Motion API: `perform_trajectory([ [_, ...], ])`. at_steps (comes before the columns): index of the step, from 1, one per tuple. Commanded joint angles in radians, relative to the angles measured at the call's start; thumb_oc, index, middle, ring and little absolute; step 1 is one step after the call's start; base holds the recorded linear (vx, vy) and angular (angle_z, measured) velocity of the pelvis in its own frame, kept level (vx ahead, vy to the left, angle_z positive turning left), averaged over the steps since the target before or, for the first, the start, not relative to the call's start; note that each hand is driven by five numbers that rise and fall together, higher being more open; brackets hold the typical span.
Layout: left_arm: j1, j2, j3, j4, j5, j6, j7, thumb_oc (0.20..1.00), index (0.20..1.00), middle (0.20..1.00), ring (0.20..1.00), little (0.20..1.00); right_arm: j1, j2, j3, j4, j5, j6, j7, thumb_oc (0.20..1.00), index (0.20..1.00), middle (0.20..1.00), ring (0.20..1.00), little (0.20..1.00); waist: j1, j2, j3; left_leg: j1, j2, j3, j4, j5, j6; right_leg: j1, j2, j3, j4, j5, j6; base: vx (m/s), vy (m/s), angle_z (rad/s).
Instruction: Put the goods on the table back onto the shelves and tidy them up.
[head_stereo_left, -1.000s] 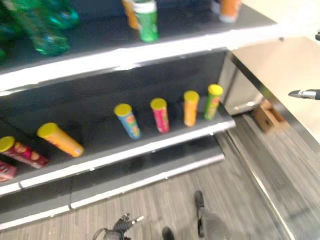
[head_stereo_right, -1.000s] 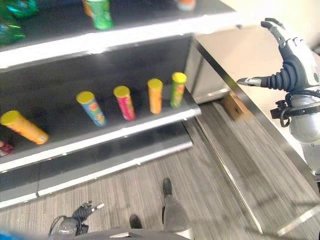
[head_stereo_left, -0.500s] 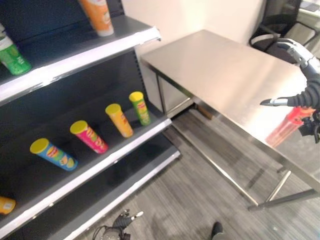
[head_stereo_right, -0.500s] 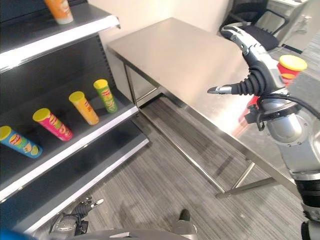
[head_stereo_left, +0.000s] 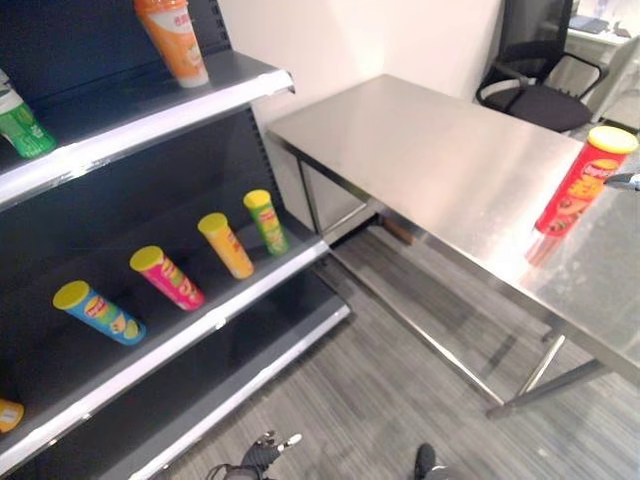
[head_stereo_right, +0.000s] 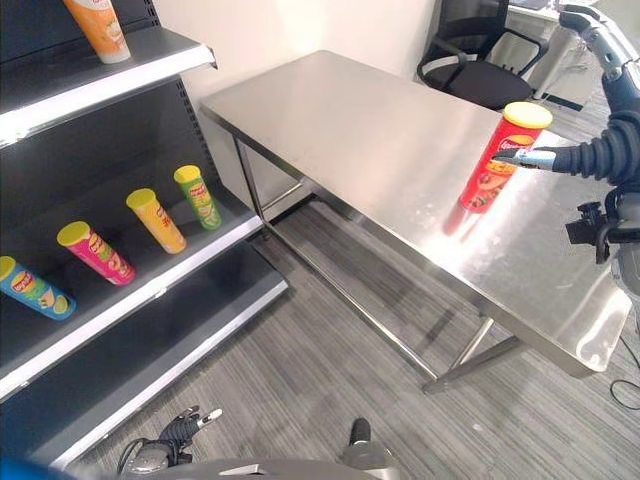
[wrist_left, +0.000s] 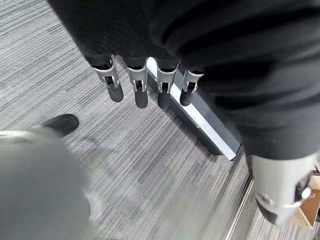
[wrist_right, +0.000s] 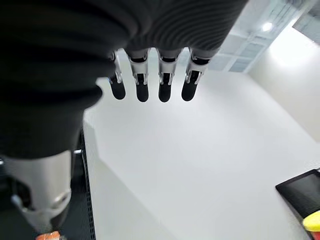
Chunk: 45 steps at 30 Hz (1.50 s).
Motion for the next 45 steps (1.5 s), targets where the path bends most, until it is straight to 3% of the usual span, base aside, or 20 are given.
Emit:
perform_trajectory([
  [1, -0.036, 0.079, -0.027, -0.014, -0.003, -0.016, 0.004, 1.000, 1.000, 1.000, 1.000, 1.000, -0.032, 0.040, -0.081, 0.015, 0.007, -0.018, -0.055, 1.000, 1.000, 1.000, 1.000, 1.000, 0.027, -0.031, 0.012, -0.089, -0.102, -0.084, -0.072, -0.026, 0.006, 0.116, 0.090, -0.023, 0.017, -0.214, 0.023, 0.03, 0.009, -0.60],
  [2, -0.036, 0.079, -0.027, -0.014, -0.003, -0.016, 0.004, 1.000, 1.000, 1.000, 1.000, 1.000, -0.032, 0.040, -0.081, 0.015, 0.007, -0.018, -0.055, 1.000, 1.000, 1.000, 1.000, 1.000, 0.027, -0.031, 0.012, -0.089, -0.102, -0.084, -0.072, -0.026, 0.006, 0.116, 0.090, -0.023, 0.017, -0.214, 0.023, 0.05, 0.020, -0.67],
  [3, -0.038, 0.077, -0.032, -0.008, -0.002, -0.018, 0.006, 1.000, 1.000, 1.000, 1.000, 1.000, -0.034, 0.046, -0.077, 0.031, -0.010, -0.014, -0.070, 1.000, 1.000, 1.000, 1.000, 1.000, 0.039, -0.029, 0.025, -0.135, -0.161, -0.146, -0.089, -0.012, 0.015, 0.115, 0.094, 0.005, 0.026, -0.216, 0.024, 0.01, 0.016, -0.83],
  [6, -0.037, 0.073, -0.021, 0.008, -0.006, -0.018, 0.012, 1.000, 1.000, 1.000, 1.000, 1.000, -0.057, 0.078, -0.063, 0.049, -0.018, -0.005, -0.081, 1.000, 1.000, 1.000, 1.000, 1.000, 0.032, -0.006, 0.015, -0.106, -0.172, -0.180, -0.143, 0.000, 0.024, 0.106, 0.111, 0.053, 0.038, -0.222, 0.033, 0.08, 0.070, -0.47],
  [12, -0.026, 0.079, -0.007, 0.014, -0.005, -0.016, 0.012, 1.000, 1.000, 1.000, 1.000, 1.000, -0.032, 0.111, -0.070, 0.093, -0.036, 0.028, -0.083, 1.000, 1.000, 1.000, 1.000, 1.000, 0.017, 0.001, -0.009, -0.031, -0.158, -0.110, -0.198, 0.005, 0.030, 0.111, 0.093, 0.095, 0.036, -0.220, 0.044, 0.11, 0.114, -0.39],
  [24, -0.002, 0.090, 0.020, 0.017, -0.014, -0.008, 0.020, 1.000, 1.000, 1.000, 1.000, 1.000, -0.037, 0.137, -0.046, 0.237, -0.113, 0.096, -0.139, 1.000, 1.000, 1.000, 1.000, 1.000, 0.031, -0.017, -0.038, 0.033, -0.184, -0.030, -0.207, -0.051, 0.090, 0.103, 0.031, 0.159, 0.049, -0.204, 0.088, 0.08, 0.128, -0.28],
  [30, 0.009, 0.105, 0.024, 0.027, -0.004, 0.001, 0.014, 1.000, 1.000, 1.000, 1.000, 1.000, -0.054, 0.131, -0.025, 0.315, -0.139, 0.128, -0.147, 1.000, 1.000, 1.000, 1.000, 1.000, 0.044, -0.018, -0.032, 0.038, -0.228, -0.044, -0.194, -0.080, 0.137, 0.040, -0.012, 0.178, 0.180, -0.204, 0.126, 0.04, 0.175, -0.09],
  [32, 0.013, 0.113, 0.030, 0.023, -0.005, 0.003, 0.011, 1.000, 1.000, 1.000, 1.000, 1.000, -0.065, 0.130, -0.018, 0.324, -0.145, 0.131, -0.146, 1.000, 1.000, 1.000, 1.000, 1.000, 0.046, -0.014, -0.019, 0.047, -0.240, -0.044, -0.193, -0.085, 0.154, -0.009, -0.017, 0.184, 0.283, -0.198, 0.144, 0.00, 0.155, -0.12],
  [34, 0.014, 0.126, 0.028, 0.021, 0.002, 0.004, 0.008, 1.000, 1.000, 1.000, 1.000, 1.000, -0.061, 0.127, -0.026, 0.328, -0.152, 0.134, -0.151, 1.000, 1.000, 1.000, 1.000, 1.000, 0.041, -0.004, 0.004, 0.066, -0.248, -0.070, -0.195, -0.089, 0.168, -0.071, -0.026, 0.195, 0.418, -0.152, 0.151, 0.06, 0.120, -0.27],
  [36, 0.009, 0.135, 0.027, 0.006, 0.003, -0.002, 0.010, 1.000, 1.000, 1.000, 1.000, 1.000, -0.057, 0.100, -0.059, 0.320, -0.162, 0.136, -0.159, 1.000, 1.000, 1.000, 1.000, 1.000, 0.036, 0.004, 0.011, 0.091, -0.248, -0.102, -0.214, -0.100, 0.159, -0.112, -0.041, 0.187, 0.332, -0.132, 0.130, 0.14, -0.045, 0.11],
  [38, 0.002, 0.133, 0.021, 0.000, 0.003, -0.004, 0.013, 1.000, 1.000, 1.000, 1.000, 1.000, -0.064, 0.080, -0.068, 0.323, -0.155, 0.133, -0.180, 1.000, 1.000, 1.000, 1.000, 1.000, 0.018, 0.003, 0.029, 0.113, -0.247, -0.139, -0.220, -0.118, 0.147, -0.178, -0.023, 0.221, 0.159, -0.081, 0.145, 0.19, -0.151, 0.27],
  [41, 0.001, 0.137, 0.018, 0.001, 0.018, -0.003, 0.014, 1.000, 1.000, 1.000, 1.000, 1.000, -0.018, 0.072, -0.096, 0.305, -0.171, 0.146, -0.172, 1.000, 1.000, 1.000, 1.000, 1.000, 0.006, -0.022, 0.029, 0.148, -0.243, -0.179, -0.226, -0.140, 0.123, -0.161, -0.016, 0.252, 0.106, -0.060, 0.150, 0.27, -0.254, 0.70],
  [42, 0.006, 0.135, 0.021, 0.007, 0.026, -0.004, 0.015, 1.000, 1.000, 1.000, 1.000, 1.000, 0.030, 0.059, -0.156, 0.293, -0.162, 0.143, -0.167, 1.000, 1.000, 1.000, 1.000, 1.000, 0.001, -0.031, -0.002, 0.160, -0.203, -0.202, -0.232, -0.138, 0.098, -0.137, -0.009, 0.239, 0.105, -0.052, 0.139, 0.28, -0.373, 1.22],
  [45, 0.004, 0.126, 0.000, -0.007, 0.026, -0.002, 0.009, 1.000, 1.000, 1.000, 1.000, 1.000, 0.093, 0.036, -0.239, 0.301, -0.141, 0.136, -0.172, 1.000, 1.000, 1.000, 1.000, 1.000, -0.002, -0.021, -0.027, 0.139, -0.136, -0.232, -0.229, -0.125, 0.060, -0.097, 0.016, 0.170, 0.096, -0.092, 0.112, 0.18, -0.344, 1.21],
])
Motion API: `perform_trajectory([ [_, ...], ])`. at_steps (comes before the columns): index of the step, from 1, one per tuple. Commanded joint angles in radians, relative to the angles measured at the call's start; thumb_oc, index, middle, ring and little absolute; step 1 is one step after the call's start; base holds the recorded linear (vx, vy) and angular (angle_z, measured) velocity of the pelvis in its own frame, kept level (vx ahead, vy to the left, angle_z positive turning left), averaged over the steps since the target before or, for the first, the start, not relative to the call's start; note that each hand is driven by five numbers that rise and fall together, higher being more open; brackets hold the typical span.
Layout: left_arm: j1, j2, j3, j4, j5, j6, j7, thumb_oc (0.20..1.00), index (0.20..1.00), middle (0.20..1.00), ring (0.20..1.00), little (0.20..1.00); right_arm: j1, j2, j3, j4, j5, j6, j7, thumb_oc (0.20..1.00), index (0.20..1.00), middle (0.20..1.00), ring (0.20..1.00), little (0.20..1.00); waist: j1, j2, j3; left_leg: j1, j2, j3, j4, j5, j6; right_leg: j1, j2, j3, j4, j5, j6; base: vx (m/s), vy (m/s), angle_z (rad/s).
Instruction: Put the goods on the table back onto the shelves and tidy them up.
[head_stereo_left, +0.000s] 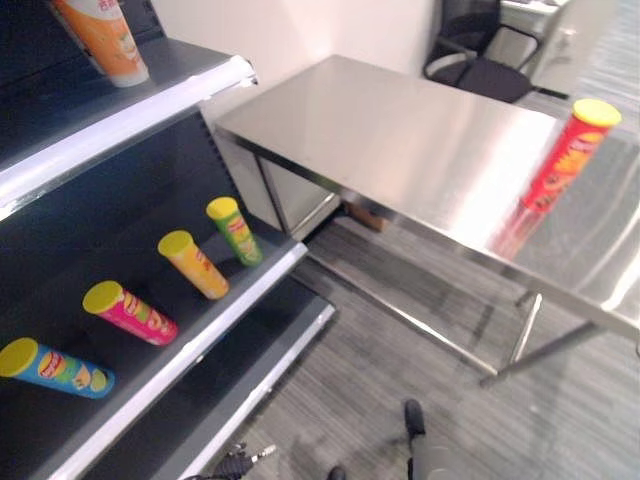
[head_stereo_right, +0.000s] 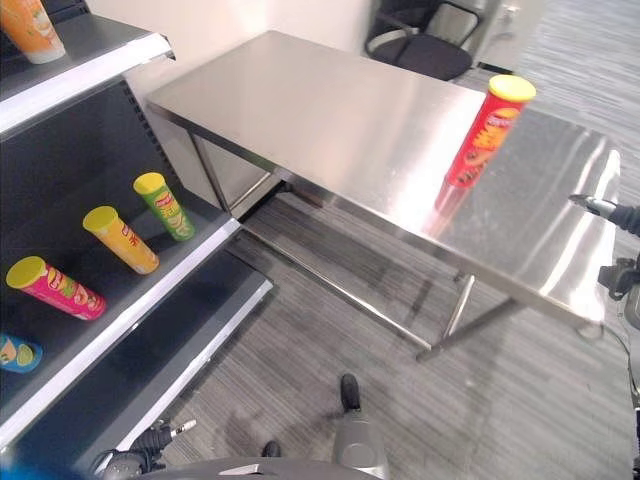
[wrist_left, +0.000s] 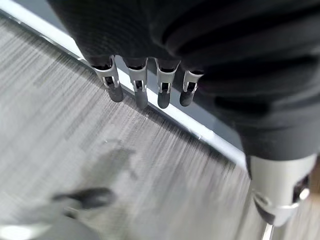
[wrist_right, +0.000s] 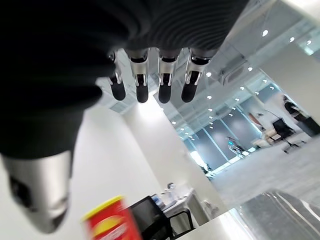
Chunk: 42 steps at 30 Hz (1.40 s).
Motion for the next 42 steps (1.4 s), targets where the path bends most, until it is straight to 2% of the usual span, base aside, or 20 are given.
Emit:
perform_trajectory([
  [1, -0.056, 0.071, -0.018, 0.004, 0.024, -0.014, 0.008, 1.000, 1.000, 1.000, 1.000, 1.000, -0.058, -0.098, -0.095, -0.004, 0.018, -0.029, -0.032, 1.000, 1.000, 1.000, 1.000, 1.000, 0.007, -0.047, -0.008, -0.063, 0.049, -0.010, 0.026, -0.012, -0.057, 0.019, -0.039, -0.021, 0.015, -0.099, 0.051, 0.11, -0.315, 0.49],
  [2, -0.057, 0.066, -0.025, 0.003, 0.020, -0.014, 0.005, 1.000, 1.000, 1.000, 1.000, 1.000, -0.050, -0.105, -0.109, 0.012, 0.026, -0.029, -0.037, 1.000, 1.000, 1.000, 1.000, 1.000, 0.008, -0.042, -0.013, -0.069, 0.073, -0.008, 0.024, -0.001, -0.075, 0.034, -0.030, -0.046, 0.015, -0.119, 0.043, 0.08, -0.222, 0.44],
  [5, -0.058, 0.064, -0.037, -0.003, 0.025, -0.012, 0.007, 1.000, 1.000, 1.000, 1.000, 1.000, -0.041, -0.121, -0.125, 0.034, 0.028, -0.029, -0.048, 1.000, 1.000, 1.000, 1.000, 1.000, 0.009, -0.029, -0.014, -0.083, 0.100, -0.007, 0.017, 0.021, -0.100, 0.053, -0.018, -0.086, 0.017, -0.148, 0.029, 0.06, -0.164, 0.40],
  [7, -0.063, 0.059, -0.041, -0.004, 0.019, -0.010, 0.010, 1.000, 1.000, 1.000, 1.000, 1.000, -0.030, -0.118, -0.152, 0.043, 0.043, -0.031, -0.065, 1.000, 1.000, 1.000, 1.000, 1.000, 0.007, -0.023, -0.007, -0.100, 0.112, 0.018, 0.013, 0.040, -0.112, 0.069, -0.022, -0.118, 0.019, -0.165, 0.023, 0.03, -0.058, 0.37],
  [8, -0.068, 0.059, -0.043, -0.006, 0.017, -0.008, 0.010, 1.000, 1.000, 1.000, 1.000, 1.000, -0.019, -0.118, -0.161, 0.057, 0.052, -0.028, -0.063, 1.000, 1.000, 1.000, 1.000, 1.000, 0.001, -0.024, -0.004, -0.110, 0.115, 0.046, 0.016, 0.050, -0.115, 0.078, -0.031, -0.137, 0.016, -0.167, 0.023, 0.00, 0.000, 0.48],
  [9, -0.075, 0.062, -0.046, -0.016, 0.013, -0.006, 0.008, 1.000, 1.000, 1.000, 1.000, 1.000, -0.006, -0.122, -0.158, 0.085, 0.082, -0.025, -0.042, 1.000, 1.000, 1.000, 1.000, 1.000, -0.007, -0.032, 0.007, -0.136, 0.115, 0.121, 0.039, 0.061, -0.112, 0.098, -0.053, -0.169, 0.009, -0.167, 0.025, 0.00, 0.019, 0.76],
  [10, -0.075, 0.062, -0.046, -0.017, 0.013, -0.005, 0.008, 1.000, 1.000, 1.000, 1.000, 1.000, -0.007, -0.124, -0.158, 0.087, 0.084, -0.026, -0.041, 1.000, 1.000, 1.000, 1.000, 1.000, -0.007, -0.033, 0.007, -0.137, 0.113, 0.122, 0.042, 0.060, -0.111, 0.099, -0.055, -0.168, 0.007, -0.166, 0.026, 0.00, 0.012, 0.75],
  [11, -0.074, 0.063, -0.046, -0.018, 0.015, -0.005, 0.003, 1.000, 1.000, 1.000, 1.000, 1.000, -0.022, -0.134, -0.126, 0.106, 0.123, -0.030, -0.002, 1.000, 1.000, 1.000, 1.000, 1.000, -0.007, -0.035, 0.009, -0.141, 0.110, 0.166, 0.051, 0.057, -0.107, 0.111, -0.056, -0.175, -0.004, -0.162, 0.026, 0.03, -0.005, 0.63],
  [13, -0.065, 0.061, -0.043, -0.015, 0.011, -0.005, -0.002, 1.000, 1.000, 1.000, 1.000, 1.000, -0.069, -0.117, -0.068, 0.109, 0.200, -0.060, 0.041, 1.000, 1.000, 1.000, 1.000, 1.000, -0.001, -0.033, 0.000, -0.129, 0.108, 0.186, 0.044, 0.052, -0.102, 0.121, -0.051, -0.164, -0.014, -0.158, 0.026, 0.09, 0.000, -0.09],
  [14, -0.059, 0.061, -0.042, -0.012, 0.007, -0.007, -0.006, 1.000, 1.000, 1.000, 1.000, 1.000, -0.099, -0.104, -0.039, 0.104, 0.247, -0.082, 0.065, 1.000, 1.000, 1.000, 1.000, 1.000, 0.004, -0.031, -0.004, -0.119, 0.104, 0.189, 0.035, 0.049, -0.099, 0.123, -0.052, -0.157, -0.013, -0.159, 0.027, 0.11, 0.042, -0.35],
  [16, -0.051, 0.065, -0.041, -0.012, 0.004, -0.010, -0.017, 1.000, 1.000, 1.000, 1.000, 1.000, -0.115, -0.115, 0.019, 0.131, 0.275, -0.076, 0.121, 1.000, 1.000, 1.000, 1.000, 1.000, 0.009, -0.032, -0.010, -0.098, 0.098, 0.193, 0.015, 0.051, -0.096, 0.126, -0.057, -0.151, -0.006, -0.161, 0.028, 0.07, 0.067, -0.16],
  [22, -0.043, 0.063, -0.037, -0.010, 0.001, -0.012, -0.016, 1.000, 1.000, 1.000, 1.000, 1.000, -0.133, -0.128, 0.093, 0.147, 0.249, -0.066, 0.156, 1.000, 1.000, 1.000, 1.000, 1.000, 0.015, -0.034, -0.013, -0.083, 0.086, 0.188, 0.006, 0.041, -0.091, 0.126, -0.071, -0.146, 0.000, -0.155, 0.036, 0.03, 0.048, 0.01],
  [33, -0.036, 0.054, -0.044, -0.007, 0.009, -0.011, -0.010, 1.000, 1.000, 1.000, 1.000, 1.000, -0.151, -0.143, 0.135, 0.178, 0.201, -0.047, 0.154, 1.000, 1.000, 1.000, 1.000, 1.000, 0.023, -0.028, -0.010, -0.082, 0.082, 0.180, 0.003, 0.037, -0.090, 0.130, -0.078, -0.148, -0.008, -0.152, 0.042, 0.00, 0.003, 0.00],
  [42, -0.036, 0.057, -0.071, -0.017, -0.004, -0.011, -0.004, 1.000, 1.000, 1.000, 1.000, 1.000, -0.283, -0.154, 0.262, 0.287, 0.204, -0.033, 0.135, 1.000, 1.000, 1.000, 1.000, 1.000, 0.040, -0.027, -0.007, -0.081, 0.082, 0.175, 0.003, 0.040, -0.091, 0.136, -0.076, -0.152, -0.013, -0.152, 0.041, 0.00, 0.000, 0.00],
])
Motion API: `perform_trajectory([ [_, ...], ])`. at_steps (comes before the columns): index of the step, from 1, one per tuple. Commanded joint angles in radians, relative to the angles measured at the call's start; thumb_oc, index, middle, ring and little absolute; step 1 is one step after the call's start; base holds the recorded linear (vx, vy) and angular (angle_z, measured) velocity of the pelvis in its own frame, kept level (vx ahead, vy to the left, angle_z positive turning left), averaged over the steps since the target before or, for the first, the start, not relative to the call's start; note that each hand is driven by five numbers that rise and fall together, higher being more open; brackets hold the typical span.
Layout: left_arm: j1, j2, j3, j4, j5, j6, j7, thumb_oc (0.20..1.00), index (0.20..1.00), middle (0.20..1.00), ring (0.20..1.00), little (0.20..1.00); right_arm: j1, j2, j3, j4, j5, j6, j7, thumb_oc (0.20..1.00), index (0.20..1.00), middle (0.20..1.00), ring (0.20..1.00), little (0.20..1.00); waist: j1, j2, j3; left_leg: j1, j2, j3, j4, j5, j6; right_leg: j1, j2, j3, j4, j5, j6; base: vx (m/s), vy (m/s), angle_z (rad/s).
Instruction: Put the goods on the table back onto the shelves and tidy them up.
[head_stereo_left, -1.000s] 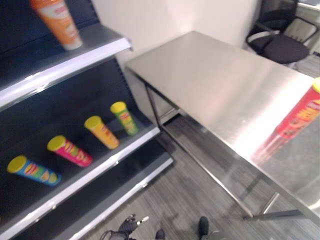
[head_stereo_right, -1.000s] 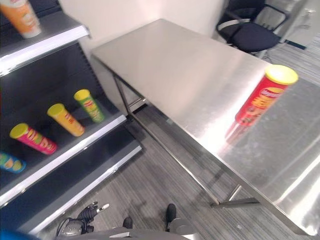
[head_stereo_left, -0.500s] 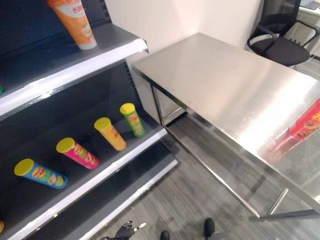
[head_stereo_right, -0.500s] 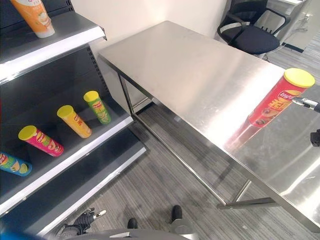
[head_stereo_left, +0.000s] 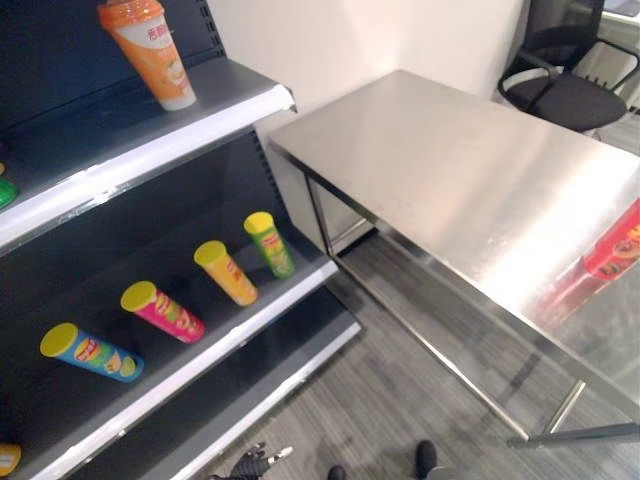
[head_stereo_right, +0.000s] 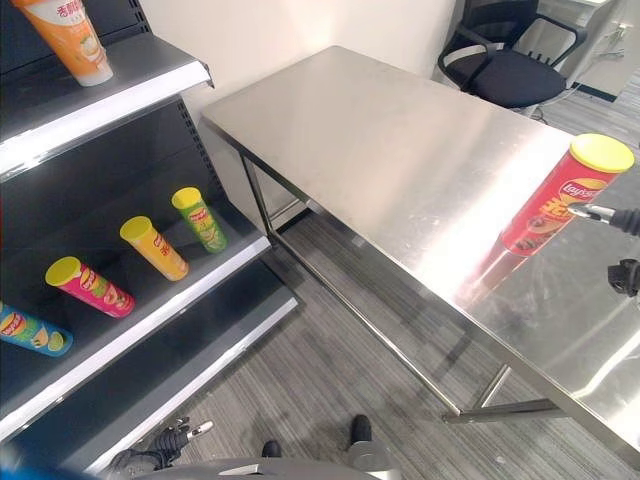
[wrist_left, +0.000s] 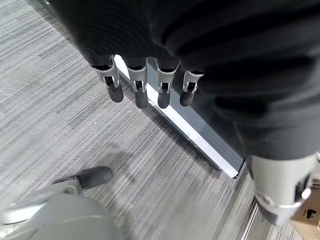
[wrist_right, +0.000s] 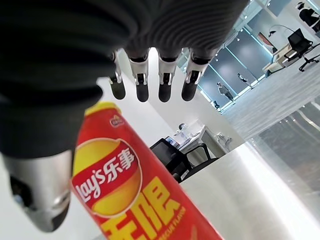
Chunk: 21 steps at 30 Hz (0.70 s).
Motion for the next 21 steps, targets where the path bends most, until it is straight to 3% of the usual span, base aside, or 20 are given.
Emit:
perform_trajectory([
  [1, -0.042, 0.060, -0.025, 0.016, -0.003, -0.018, 0.007, 1.000, 1.000, 1.000, 1.000, 1.000, -0.065, -0.059, 0.022, 0.019, 0.002, -0.024, -0.031, 1.000, 1.000, 1.000, 1.000, 1.000, 0.051, -0.077, -0.009, 0.022, 0.062, -0.047, 0.005, -0.057, -0.048, 0.007, -0.082, 0.004, 0.069, -0.113, 0.076, 0.00, 0.000, 0.00],
  [21, -0.038, 0.056, -0.031, 0.022, -0.014, -0.012, 0.020, 1.000, 1.000, 1.000, 1.000, 1.000, -0.155, -0.051, 0.093, 0.042, -0.019, -0.013, -0.064, 1.000, 1.000, 1.000, 1.000, 1.000, 0.067, -0.077, -0.007, 0.020, 0.066, -0.060, 0.005, -0.053, -0.048, 0.017, -0.073, -0.003, 0.064, -0.121, 0.071, 0.00, 0.000, 0.00],
])
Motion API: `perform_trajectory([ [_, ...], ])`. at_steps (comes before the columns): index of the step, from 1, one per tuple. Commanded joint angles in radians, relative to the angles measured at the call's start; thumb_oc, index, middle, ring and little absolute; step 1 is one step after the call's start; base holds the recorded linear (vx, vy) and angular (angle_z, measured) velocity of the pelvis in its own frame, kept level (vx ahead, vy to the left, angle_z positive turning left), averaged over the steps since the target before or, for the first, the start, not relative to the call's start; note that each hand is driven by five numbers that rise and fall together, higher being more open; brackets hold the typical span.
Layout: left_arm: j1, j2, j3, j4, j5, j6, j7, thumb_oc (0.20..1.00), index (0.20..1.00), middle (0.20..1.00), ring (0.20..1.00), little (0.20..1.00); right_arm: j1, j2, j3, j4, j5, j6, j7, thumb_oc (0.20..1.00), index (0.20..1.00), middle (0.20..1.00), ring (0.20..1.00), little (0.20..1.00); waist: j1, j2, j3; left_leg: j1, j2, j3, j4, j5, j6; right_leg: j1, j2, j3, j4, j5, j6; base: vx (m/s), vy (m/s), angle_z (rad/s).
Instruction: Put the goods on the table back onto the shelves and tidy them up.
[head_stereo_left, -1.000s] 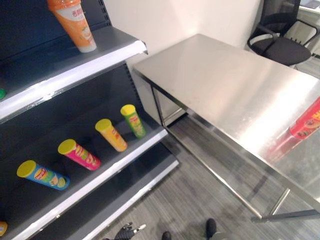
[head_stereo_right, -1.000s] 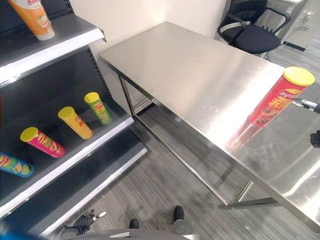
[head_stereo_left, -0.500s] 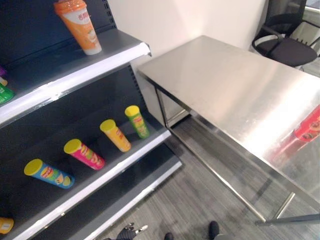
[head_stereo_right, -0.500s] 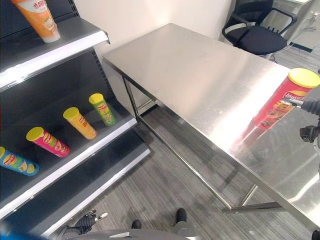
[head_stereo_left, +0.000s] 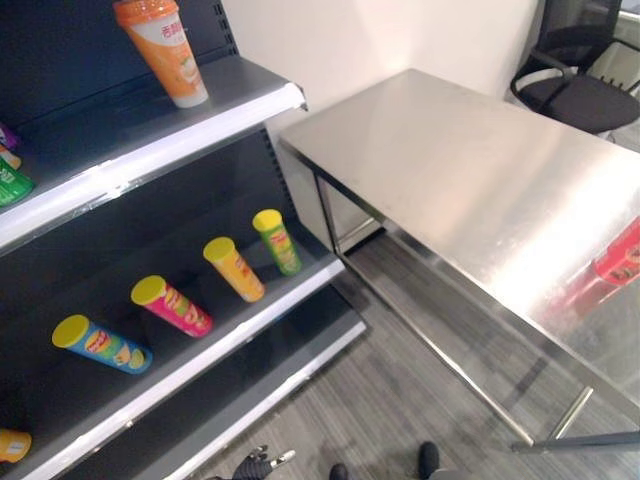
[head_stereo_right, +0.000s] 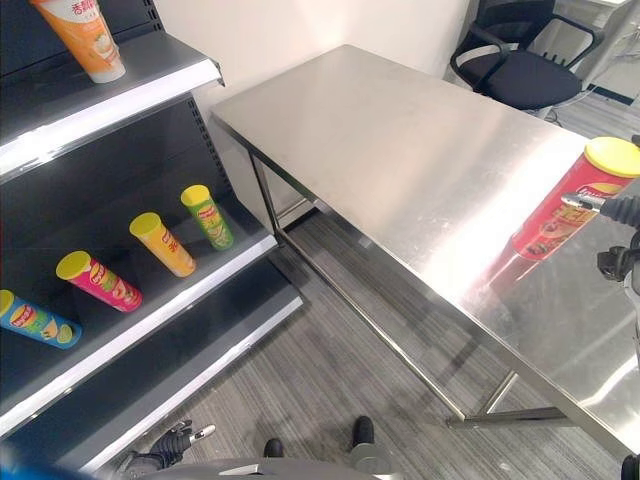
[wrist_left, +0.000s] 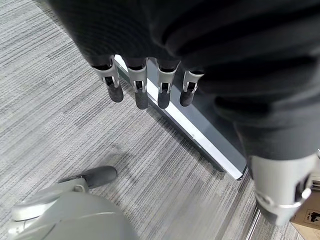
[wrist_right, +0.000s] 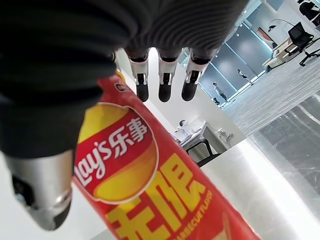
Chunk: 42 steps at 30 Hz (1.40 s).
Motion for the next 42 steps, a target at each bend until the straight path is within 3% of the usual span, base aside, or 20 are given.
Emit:
perform_trajectory([
  [1, -0.041, 0.057, -0.023, 0.021, -0.011, -0.013, 0.011, 1.000, 1.000, 1.000, 1.000, 1.000, -0.098, -0.044, 0.042, 0.008, -0.010, -0.019, -0.043, 1.000, 1.000, 1.000, 1.000, 1.000, 0.036, -0.076, -0.012, 0.023, 0.066, -0.058, 0.005, -0.053, -0.049, 0.019, -0.074, -0.002, 0.065, -0.119, 0.067, 0.00, 0.000, 0.00],
  [13, -0.041, 0.062, -0.029, 0.021, -0.010, -0.011, 0.016, 1.000, 1.000, 1.000, 1.000, 1.000, -0.164, -0.016, 0.116, 0.033, 0.024, -0.020, -0.031, 1.000, 1.000, 1.000, 1.000, 1.000, 0.047, -0.075, -0.013, 0.023, 0.065, -0.066, 0.005, -0.055, -0.048, 0.024, -0.074, -0.001, 0.063, -0.119, 0.066, 0.00, 0.000, 0.00],
  [14, -0.042, 0.062, -0.029, 0.020, -0.012, -0.012, 0.017, 1.000, 1.000, 1.000, 1.000, 1.000, -0.169, -0.015, 0.129, 0.033, 0.032, -0.022, -0.020, 0.589, 0.589, 0.589, 0.589, 0.589, 0.049, -0.076, -0.013, 0.025, 0.066, -0.067, 0.005, -0.053, -0.048, 0.027, -0.072, -0.003, 0.063, -0.120, 0.065, 0.00, 0.000, 0.00],
  [15, -0.042, 0.062, -0.029, 0.021, -0.012, -0.012, 0.018, 1.000, 1.000, 1.000, 1.000, 1.000, -0.169, -0.016, 0.132, 0.034, 0.034, -0.022, -0.017, 0.354, 0.354, 0.354, 0.354, 0.354, 0.049, -0.076, -0.012, 0.025, 0.066, -0.067, 0.005, -0.053, -0.048, 0.027, -0.072, -0.003, 0.063, -0.120, 0.065, 0.00, 0.000, 0.00],
  [16, -0.042, 0.062, -0.030, 0.022, -0.012, -0.013, 0.017, 1.000, 1.000, 1.000, 1.000, 1.000, -0.168, -0.018, 0.135, 0.035, 0.036, -0.023, -0.011, 0.200, 0.200, 0.200, 0.200, 0.200, 0.049, -0.076, -0.012, 0.025, 0.067, -0.067, 0.005, -0.052, -0.049, 0.028, -0.072, -0.003, 0.062, -0.120, 0.065, 0.00, 0.000, 0.00],
  [28, -0.047, 0.060, -0.019, 0.025, -0.011, -0.011, 0.017, 1.000, 1.000, 1.000, 1.000, 1.000, -0.133, -0.027, 0.088, -0.004, 0.031, -0.027, -0.019, 0.200, 0.200, 0.200, 0.200, 0.200, 0.041, -0.075, -0.014, 0.032, 0.071, -0.064, 0.005, -0.055, -0.052, 0.037, -0.068, -0.003, 0.059, -0.124, 0.064, 0.00, 0.000, 0.00],
  [35, -0.051, 0.065, 0.001, 0.013, -0.013, -0.010, 0.022, 1.000, 1.000, 1.000, 1.000, 1.000, -0.091, 0.004, 0.014, -0.120, 0.024, -0.043, -0.046, 0.200, 0.200, 0.200, 0.200, 0.200, 0.037, -0.070, -0.017, 0.038, 0.078, -0.065, 0.008, -0.057, -0.055, 0.041, -0.064, -0.002, 0.067, -0.136, 0.060, 0.00, -0.010, 0.00],
  [42, -0.044, 0.063, 0.026, 0.007, -0.009, -0.013, 0.028, 1.000, 1.000, 1.000, 1.000, 1.000, -0.105, 0.029, -0.026, -0.316, -0.007, -0.103, -0.077, 0.200, 0.200, 0.200, 0.200, 0.200, 0.049, -0.062, -0.028, 0.040, 0.098, -0.075, 0.023, -0.053, -0.071, 0.056, -0.048, -0.010, 0.083, -0.166, 0.044, -0.02, -0.062, 0.02],
])
